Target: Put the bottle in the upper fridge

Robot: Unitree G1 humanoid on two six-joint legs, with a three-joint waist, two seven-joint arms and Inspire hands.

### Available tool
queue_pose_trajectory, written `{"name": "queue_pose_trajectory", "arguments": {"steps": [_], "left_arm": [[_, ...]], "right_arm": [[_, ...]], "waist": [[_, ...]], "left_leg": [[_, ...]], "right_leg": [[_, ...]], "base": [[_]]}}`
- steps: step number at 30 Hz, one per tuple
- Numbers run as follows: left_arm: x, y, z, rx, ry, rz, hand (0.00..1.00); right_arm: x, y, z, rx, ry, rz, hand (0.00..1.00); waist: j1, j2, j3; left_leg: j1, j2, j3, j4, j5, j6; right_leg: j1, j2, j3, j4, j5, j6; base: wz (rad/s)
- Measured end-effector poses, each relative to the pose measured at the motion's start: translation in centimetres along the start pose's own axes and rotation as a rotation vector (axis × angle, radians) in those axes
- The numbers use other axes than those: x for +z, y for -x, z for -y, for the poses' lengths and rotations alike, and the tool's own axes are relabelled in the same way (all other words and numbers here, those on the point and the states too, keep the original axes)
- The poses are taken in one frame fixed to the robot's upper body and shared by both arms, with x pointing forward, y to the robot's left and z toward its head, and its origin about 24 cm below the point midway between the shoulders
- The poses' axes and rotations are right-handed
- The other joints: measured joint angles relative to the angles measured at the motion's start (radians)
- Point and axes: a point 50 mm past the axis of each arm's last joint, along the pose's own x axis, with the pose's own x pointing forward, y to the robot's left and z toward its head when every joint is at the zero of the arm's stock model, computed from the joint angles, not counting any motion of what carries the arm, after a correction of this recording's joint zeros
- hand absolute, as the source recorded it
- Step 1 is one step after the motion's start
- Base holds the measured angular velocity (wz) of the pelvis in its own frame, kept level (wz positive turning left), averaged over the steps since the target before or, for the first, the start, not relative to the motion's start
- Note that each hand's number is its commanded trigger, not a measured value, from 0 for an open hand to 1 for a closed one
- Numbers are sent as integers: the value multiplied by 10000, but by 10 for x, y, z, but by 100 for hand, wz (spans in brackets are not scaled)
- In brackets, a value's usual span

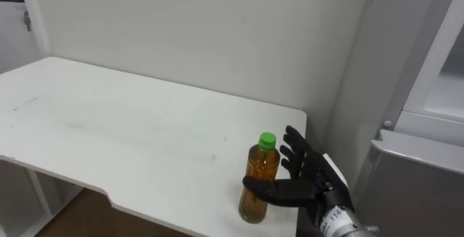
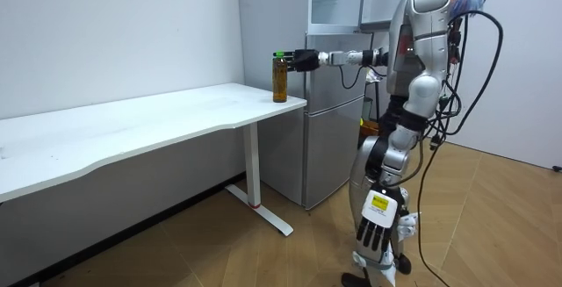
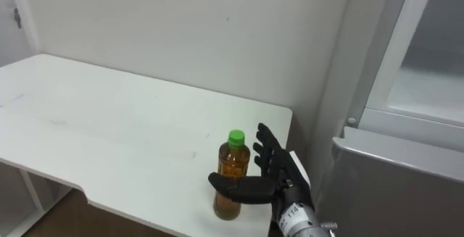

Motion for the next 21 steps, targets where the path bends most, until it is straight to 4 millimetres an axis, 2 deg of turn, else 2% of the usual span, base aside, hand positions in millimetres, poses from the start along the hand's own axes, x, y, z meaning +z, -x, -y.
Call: {"name": "queue_pose_trajectory", "arguments": {"steps": [7, 12, 16, 21], "left_arm": [[1, 0, 0, -142, 22, 28, 0], [0, 0, -2, -94, 181, -65, 0], [-1, 0, -2, -78, 175, -206, 0], [-3, 0, -1, -86, 172, -257, 0]], "right_arm": [[-2, -4, 3, -129, 42, -165, 0], [-6, -11, 7, -368, 211, -537, 0], [-4, -14, 7, -338, 280, -584, 0], [-10, -17, 13, -631, 366, -1048, 0]], "waist": [[86, 90, 39], [111, 99, 27], [147, 48, -9], [322, -64, -59]], "left_leg": [[-36, -15, -130, 89, 2, -1], [-55, -14, -137, 96, 1, -1], [-105, -17, -172, 108, 2, -1], [-78, -42, -338, 136, 3, 1]], "right_leg": [[31, -10, -198, 0, 0, 0], [29, -12, -226, 2, 0, 0], [30, -11, -292, 2, 0, 0], [83, -22, -406, 2, 0, 0]], "base": [[5], [0], [2], [7]]}}
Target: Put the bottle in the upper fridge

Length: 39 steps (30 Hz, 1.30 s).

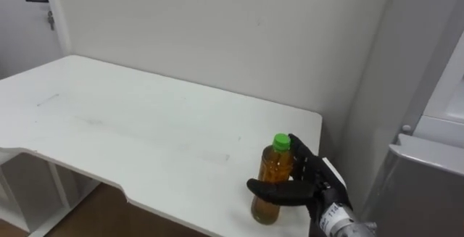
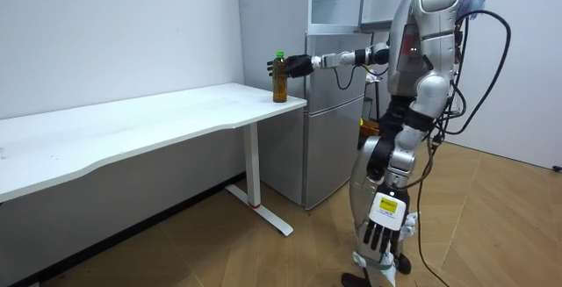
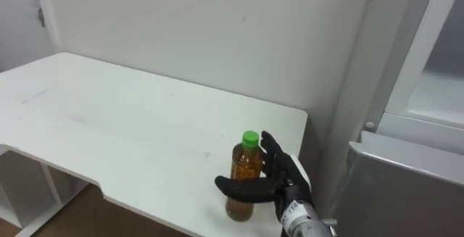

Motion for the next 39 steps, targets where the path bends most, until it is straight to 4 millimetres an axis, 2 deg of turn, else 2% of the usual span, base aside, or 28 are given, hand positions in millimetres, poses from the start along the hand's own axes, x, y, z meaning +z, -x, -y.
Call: {"name": "queue_pose_trajectory", "arguments": {"steps": [4, 8, 11, 15, 24, 33, 39], "left_arm": [[-3, 0, 0, -10, -7, -122, 0], [-5, 0, -4, 103, 55, -40, 0], [-2, 1, -6, 222, 63, 160, 0], [-2, 1, -7, 323, 57, 176, 0], [2, 2, -9, 497, 107, 411, 0], [0, 2, -11, 548, 87, 353, 0], [-1, 2, -11, 550, 86, 316, 0]], "right_arm": [[0, -3, 1, -49, 80, -116, 0], [-8, -4, 8, -301, 219, -501, 0], [-9, -4, 13, -450, 294, -581, 0], [-8, -4, 17, -675, 396, -559, 0], [-8, -5, 21, -904, 490, -632, 0], [-20, -4, 28, -1195, 436, -1171, 0], [-20, -4, 29, -1318, 332, -1183, 0]], "waist": [[-4, -60, 6], [5, -78, 45], [-3, -127, 34], [-4, -70, 73], [7, -113, 51], [46, -167, 62], [40, -98, 109]], "left_leg": [[-69, -19, -124, 105, 0, 0], [-144, -17, -202, 118, -1, 0], [-377, -26, -291, 223, -2, 0], [-449, -34, -298, 287, -1, 1], [-520, -35, -339, 289, 0, 0], [-619, -49, -376, 305, 1, 0], [-665, -56, -416, 300, 3, 0]], "right_leg": [[90, 0, -138, 1, 0, 0], [95, 1, -236, 5, -1, 1], [-58, 0, -280, 3, -1, 1], [-87, 1, -298, 4, -1, 1], [-137, 9, -302, 5, 0, 1], [-204, 9, -309, 6, 0, 1], [-255, 8, -305, 4, 0, 1]], "base": [[14], [7], [1], [0], [0], [2], [0]]}}
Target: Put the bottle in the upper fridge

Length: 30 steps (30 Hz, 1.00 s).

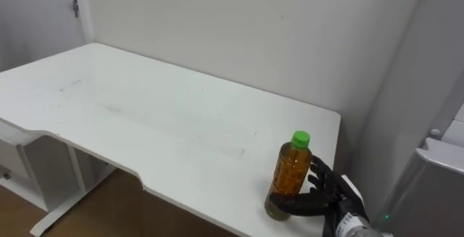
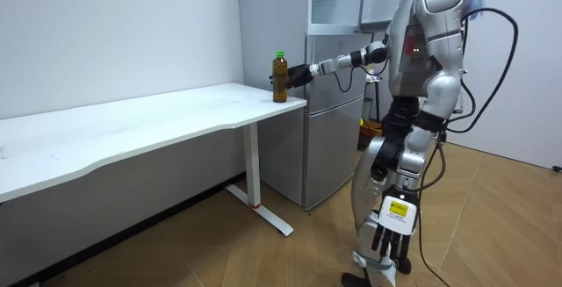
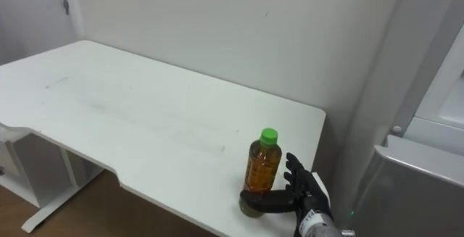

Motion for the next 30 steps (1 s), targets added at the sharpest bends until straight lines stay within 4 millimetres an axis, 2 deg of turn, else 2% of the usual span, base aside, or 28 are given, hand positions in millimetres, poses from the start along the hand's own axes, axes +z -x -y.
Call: {"name": "queue_pose_trajectory", "arguments": {"steps": [10, 16, 30], "left_arm": [[0, 0, -1, 133, -4, 14, 0], [0, 0, 0, 121, -6, -11, 0], [-5, -1, 3, -172, -156, -285, 0]], "right_arm": [[0, 0, 2, -332, -192, -29, 0], [-3, -1, 3, -416, -179, -180, 0], [5, -4, 2, -375, -328, 20, 0]], "waist": [[41, 0, -2], [236, 0, -1], [251, 24, 17]], "left_leg": [[-112, -10, 47, -15, 58, -1], [-108, -25, -2, 5, 65, 6], [-388, -87, -132, 7, 145, 21]], "right_leg": [[-185, -16, 40, 2, 0, 0], [-174, -32, 33, 1, 0, 0], [-374, -60, -47, 5, 0, 0]], "base": [[0], [0], [2]]}}
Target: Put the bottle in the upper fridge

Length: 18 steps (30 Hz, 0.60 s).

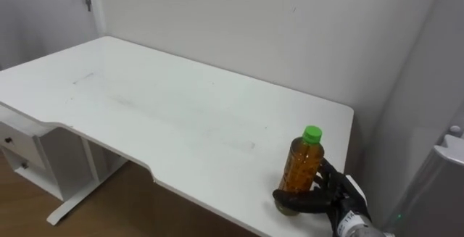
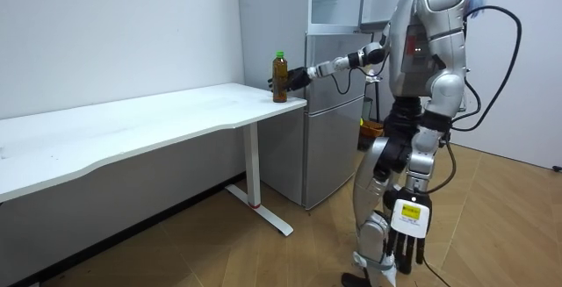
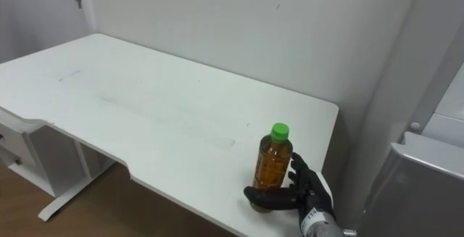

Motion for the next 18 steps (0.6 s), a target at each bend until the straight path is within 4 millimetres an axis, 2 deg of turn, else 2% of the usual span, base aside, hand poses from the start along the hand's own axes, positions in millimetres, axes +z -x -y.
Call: {"name": "queue_pose_trajectory", "arguments": {"steps": [7, 18], "left_arm": [[5, 0, 0, -37, -16, 269, 0], [8, 0, -3, 187, -119, 484, 0]], "right_arm": [[16, -4, -4, -29, -50, 540, 0], [16, -4, -4, -396, -692, 469, 0]], "waist": [[5, -12, 10], [226, -82, 28]], "left_leg": [[5, -22, 25, -5, 5, 10], [-106, -29, -10, -5, 51, 21]], "right_leg": [[5, -18, -19, 5, 0, 0], [-135, -40, -7, 28, 0, 0]], "base": [[0], [0]]}}
